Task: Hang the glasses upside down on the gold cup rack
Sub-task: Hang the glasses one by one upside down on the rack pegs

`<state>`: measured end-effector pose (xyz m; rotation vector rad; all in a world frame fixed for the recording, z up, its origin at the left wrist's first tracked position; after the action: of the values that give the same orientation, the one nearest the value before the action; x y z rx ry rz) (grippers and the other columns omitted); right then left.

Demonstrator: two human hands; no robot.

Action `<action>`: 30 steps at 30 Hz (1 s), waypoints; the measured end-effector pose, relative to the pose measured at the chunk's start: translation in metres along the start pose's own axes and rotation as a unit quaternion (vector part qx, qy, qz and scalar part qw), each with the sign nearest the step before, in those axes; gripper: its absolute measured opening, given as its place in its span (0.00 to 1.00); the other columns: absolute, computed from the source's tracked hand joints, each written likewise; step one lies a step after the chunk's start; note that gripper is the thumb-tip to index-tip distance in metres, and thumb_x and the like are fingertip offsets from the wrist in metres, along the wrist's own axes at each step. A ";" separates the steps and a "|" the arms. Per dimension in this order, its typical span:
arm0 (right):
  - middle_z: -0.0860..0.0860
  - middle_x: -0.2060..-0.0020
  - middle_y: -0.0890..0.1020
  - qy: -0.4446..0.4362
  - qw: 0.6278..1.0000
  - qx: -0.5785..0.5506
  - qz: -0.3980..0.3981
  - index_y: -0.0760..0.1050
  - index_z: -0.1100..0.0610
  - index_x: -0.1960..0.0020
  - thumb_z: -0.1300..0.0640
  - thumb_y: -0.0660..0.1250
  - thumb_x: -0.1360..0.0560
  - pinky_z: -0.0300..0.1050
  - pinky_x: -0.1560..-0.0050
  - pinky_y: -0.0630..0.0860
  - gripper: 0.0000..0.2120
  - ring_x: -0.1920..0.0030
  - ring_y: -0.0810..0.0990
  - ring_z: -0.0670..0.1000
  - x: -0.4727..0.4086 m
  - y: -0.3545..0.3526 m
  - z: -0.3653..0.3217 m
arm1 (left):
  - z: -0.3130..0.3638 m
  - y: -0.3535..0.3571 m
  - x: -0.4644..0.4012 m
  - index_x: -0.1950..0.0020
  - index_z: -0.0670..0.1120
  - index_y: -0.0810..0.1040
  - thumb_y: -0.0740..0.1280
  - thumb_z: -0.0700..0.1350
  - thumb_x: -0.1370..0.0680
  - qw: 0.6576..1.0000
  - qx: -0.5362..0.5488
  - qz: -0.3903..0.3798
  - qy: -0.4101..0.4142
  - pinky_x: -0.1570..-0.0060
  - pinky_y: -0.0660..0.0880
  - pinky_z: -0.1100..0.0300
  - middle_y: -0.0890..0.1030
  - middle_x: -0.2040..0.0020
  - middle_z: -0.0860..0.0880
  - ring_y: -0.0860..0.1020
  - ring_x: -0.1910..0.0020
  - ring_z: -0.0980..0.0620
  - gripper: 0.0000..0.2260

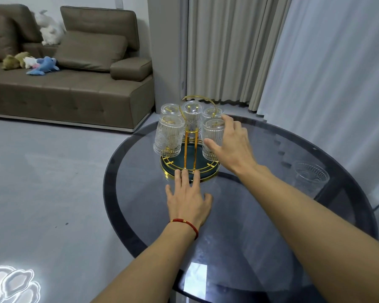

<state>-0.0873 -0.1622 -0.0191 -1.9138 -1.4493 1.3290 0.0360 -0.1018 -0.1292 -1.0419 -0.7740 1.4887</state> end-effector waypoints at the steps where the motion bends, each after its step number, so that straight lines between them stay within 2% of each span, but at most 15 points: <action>1: 0.59 0.29 0.70 -0.002 1.000 -0.020 -0.007 0.57 0.55 0.20 0.47 0.70 0.22 0.53 0.33 0.69 0.37 0.30 0.68 0.61 0.005 -0.002 0.003 | 0.002 -0.002 0.001 0.19 0.50 0.54 0.57 0.55 0.19 1.000 -0.004 0.001 0.000 0.25 0.55 0.35 0.54 0.18 0.43 0.46 0.19 0.43 0.29; 4: 0.60 0.27 0.67 -0.006 0.999 -0.052 -0.002 0.56 0.57 0.19 0.53 0.68 0.21 0.46 0.31 0.63 0.36 0.28 0.66 0.59 0.027 -0.011 0.017 | 0.009 -0.006 0.004 0.19 0.49 0.55 0.55 0.55 0.18 1.000 -0.013 -0.008 -0.008 0.27 0.58 0.34 0.55 0.18 0.42 0.51 0.20 0.42 0.28; 7: 0.60 0.30 0.70 -0.013 0.998 -0.039 0.047 0.63 0.61 0.22 0.57 0.70 0.22 0.43 0.31 0.62 0.31 0.30 0.69 0.59 0.054 -0.029 0.036 | 0.017 -0.010 0.009 0.21 0.48 0.58 0.55 0.54 0.19 1.000 -0.024 -0.008 -0.008 0.28 0.61 0.35 0.57 0.19 0.41 0.55 0.22 0.40 0.27; 10: 0.61 0.30 0.70 0.022 0.987 -0.009 0.160 0.70 0.61 0.28 0.59 0.71 0.25 0.54 0.27 0.66 0.26 0.28 0.66 0.62 0.086 -0.046 0.065 | 0.026 -0.014 0.013 0.24 0.45 0.65 0.58 0.51 0.19 0.997 -0.015 0.035 0.061 0.25 0.58 0.41 0.67 0.25 0.40 0.62 0.25 0.41 0.23; 11: 0.62 0.28 0.67 0.051 0.979 0.006 0.195 0.70 0.60 0.28 0.58 0.71 0.25 0.58 0.27 0.65 0.27 0.27 0.63 0.63 0.097 -0.051 0.074 | 0.030 -0.016 0.014 0.25 0.45 0.67 0.59 0.50 0.19 0.995 0.006 0.044 0.093 0.26 0.59 0.43 0.70 0.27 0.41 0.65 0.27 0.42 0.22; 13: 0.64 0.24 0.61 0.132 0.964 0.016 0.228 0.63 0.61 0.23 0.56 0.73 0.25 0.61 0.26 0.63 0.34 0.24 0.58 0.65 0.112 -0.057 0.093 | 0.037 -0.017 0.015 0.27 0.44 0.70 0.61 0.48 0.19 0.988 0.057 0.047 0.134 0.30 0.65 0.46 0.73 0.31 0.43 0.68 0.31 0.43 0.20; 15: 0.65 0.20 0.55 0.242 0.948 -0.025 0.206 0.51 0.62 0.18 0.53 0.74 0.25 0.59 0.24 0.58 0.46 0.22 0.54 0.65 0.118 -0.060 0.111 | 0.042 -0.017 0.018 0.29 0.43 0.72 0.63 0.45 0.19 0.983 0.099 0.049 0.149 0.34 0.69 0.46 0.75 0.34 0.43 0.70 0.34 0.44 0.19; 17: 0.64 0.19 0.54 0.318 0.928 -0.106 0.166 0.42 0.62 0.17 0.51 0.75 0.25 0.59 0.22 0.55 0.52 0.20 0.53 0.65 0.119 -0.058 0.127 | 0.045 -0.015 0.021 0.31 0.43 0.73 0.64 0.43 0.20 0.979 0.118 0.056 0.158 0.37 0.71 0.46 0.77 0.36 0.44 0.71 0.36 0.44 0.18; 18: 0.62 0.19 0.56 0.338 0.919 -0.143 0.143 0.42 0.61 0.17 0.50 0.76 0.25 0.60 0.21 0.57 0.53 0.20 0.55 0.65 0.120 -0.056 0.133 | 0.047 -0.014 0.023 0.31 0.43 0.73 0.64 0.43 0.20 0.977 0.125 0.056 0.161 0.38 0.72 0.46 0.77 0.37 0.44 0.71 0.37 0.44 0.17; 20: 0.61 0.23 0.66 0.351 0.912 -0.178 0.119 0.49 0.59 0.18 0.50 0.76 0.26 0.62 0.26 0.66 0.48 0.24 0.65 0.65 0.123 -0.050 0.145 | 0.049 -0.013 0.024 0.33 0.43 0.74 0.65 0.42 0.21 0.974 0.144 0.058 0.163 0.38 0.73 0.46 0.78 0.38 0.44 0.72 0.38 0.45 0.16; 23: 0.60 0.32 0.75 0.340 0.919 -0.158 0.124 0.60 0.59 0.25 0.50 0.77 0.28 0.62 0.34 0.74 0.40 0.32 0.73 0.64 0.126 -0.047 0.154 | 0.055 -0.015 0.027 0.38 0.45 0.78 0.66 0.40 0.22 0.963 0.213 0.075 0.150 0.45 0.76 0.50 0.81 0.46 0.47 0.76 0.47 0.50 0.12; 25: 0.59 0.34 0.76 0.308 0.935 -0.131 0.121 0.63 0.56 0.26 0.49 0.78 0.31 0.60 0.36 0.74 0.39 0.34 0.74 0.62 0.126 -0.050 0.152 | 0.062 -0.018 0.028 0.43 0.47 0.80 0.68 0.41 0.22 0.948 0.286 0.068 0.122 0.54 0.79 0.56 0.82 0.53 0.51 0.79 0.55 0.56 0.09; 26: 0.58 0.36 0.76 0.273 0.949 -0.111 0.114 0.64 0.54 0.27 0.48 0.79 0.32 0.58 0.37 0.75 0.39 0.35 0.74 0.61 0.126 -0.052 0.149 | 0.064 -0.019 0.028 0.42 0.48 0.79 0.69 0.44 0.23 0.938 0.328 0.047 0.101 0.55 0.80 0.58 0.81 0.53 0.52 0.79 0.56 0.57 0.10; 28: 0.54 0.40 0.74 0.172 0.978 -0.083 0.087 0.66 0.49 0.29 0.47 0.80 0.33 0.47 0.43 0.75 0.38 0.42 0.76 0.55 0.127 -0.054 0.138 | 0.070 -0.023 0.028 0.34 0.51 0.75 0.72 0.52 0.24 0.905 0.420 -0.038 0.051 0.53 0.83 0.56 0.79 0.45 0.53 0.80 0.51 0.58 0.20; 30: 0.50 0.44 0.70 0.072 0.993 -0.089 0.040 0.67 0.44 0.29 0.46 0.80 0.35 0.31 0.52 0.73 0.37 0.50 0.76 0.44 0.129 -0.054 0.119 | 0.074 -0.026 0.029 0.25 0.53 0.65 0.75 0.57 0.26 0.843 0.523 -0.125 -0.007 0.52 0.84 0.50 0.74 0.37 0.51 0.79 0.43 0.53 0.34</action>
<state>-0.2150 -0.0522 -0.0911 -2.1534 -1.4758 1.1015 -0.0212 -0.0632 -0.0822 -0.0821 -0.0124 1.3786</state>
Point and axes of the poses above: each hand's wrist, its own x-axis away from the middle knuckle, its own y-axis out of the palm, z = x × y, the point moved 1 cm from there along -x, towards the middle knuckle
